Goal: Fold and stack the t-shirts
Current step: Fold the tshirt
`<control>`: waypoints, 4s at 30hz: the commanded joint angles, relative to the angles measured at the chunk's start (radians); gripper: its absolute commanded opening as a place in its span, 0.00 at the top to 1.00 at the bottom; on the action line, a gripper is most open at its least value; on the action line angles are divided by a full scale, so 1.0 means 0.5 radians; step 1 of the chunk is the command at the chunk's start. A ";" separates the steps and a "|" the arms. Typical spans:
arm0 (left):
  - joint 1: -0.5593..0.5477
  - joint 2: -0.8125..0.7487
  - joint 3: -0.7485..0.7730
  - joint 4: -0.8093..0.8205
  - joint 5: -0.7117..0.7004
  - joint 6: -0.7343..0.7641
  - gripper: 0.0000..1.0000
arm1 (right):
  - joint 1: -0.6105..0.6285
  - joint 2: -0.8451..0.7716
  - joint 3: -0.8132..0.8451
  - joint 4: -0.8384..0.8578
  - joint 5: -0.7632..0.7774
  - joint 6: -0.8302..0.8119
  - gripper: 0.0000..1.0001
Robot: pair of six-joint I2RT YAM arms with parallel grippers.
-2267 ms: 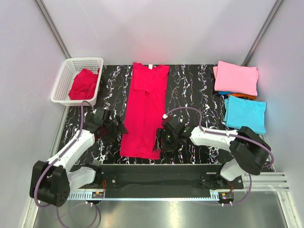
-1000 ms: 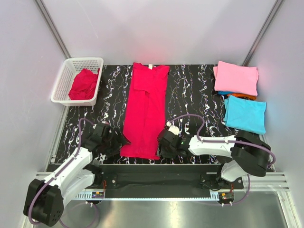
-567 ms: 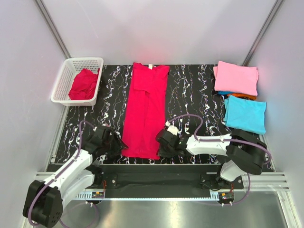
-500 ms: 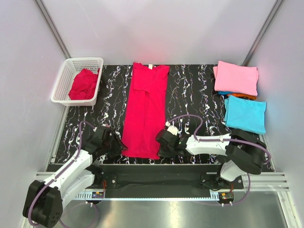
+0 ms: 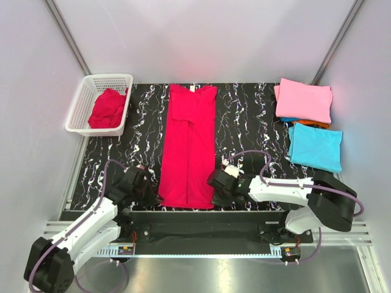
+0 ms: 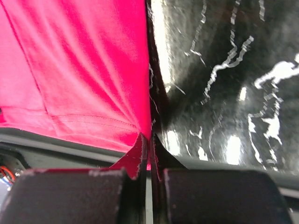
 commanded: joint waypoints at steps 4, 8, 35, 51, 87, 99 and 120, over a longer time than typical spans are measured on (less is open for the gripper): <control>-0.197 -0.157 0.050 -0.228 -0.112 -0.088 1.00 | 0.039 -0.185 -0.047 -0.314 0.082 0.115 1.00; -0.344 -0.188 0.059 -0.277 -0.180 -0.186 1.00 | 0.076 -0.222 -0.084 -0.326 0.066 0.158 1.00; -1.054 0.735 1.212 -0.872 -1.364 -0.656 1.00 | 0.033 -0.222 0.566 -0.790 0.572 -0.256 1.00; -0.182 1.717 2.172 -0.578 -1.131 0.246 1.00 | -0.872 0.596 1.471 -0.401 0.153 -1.415 1.00; 0.192 2.279 2.484 0.189 -0.944 0.670 0.18 | -1.336 1.364 2.206 -0.379 -0.391 -1.615 0.34; 0.171 2.257 2.348 0.052 -0.677 0.673 0.83 | -1.262 1.226 1.984 -0.323 -0.575 -1.615 0.84; 0.186 2.622 2.682 -0.206 -0.692 0.654 1.00 | -1.210 1.618 2.269 -0.366 -0.667 -1.597 0.93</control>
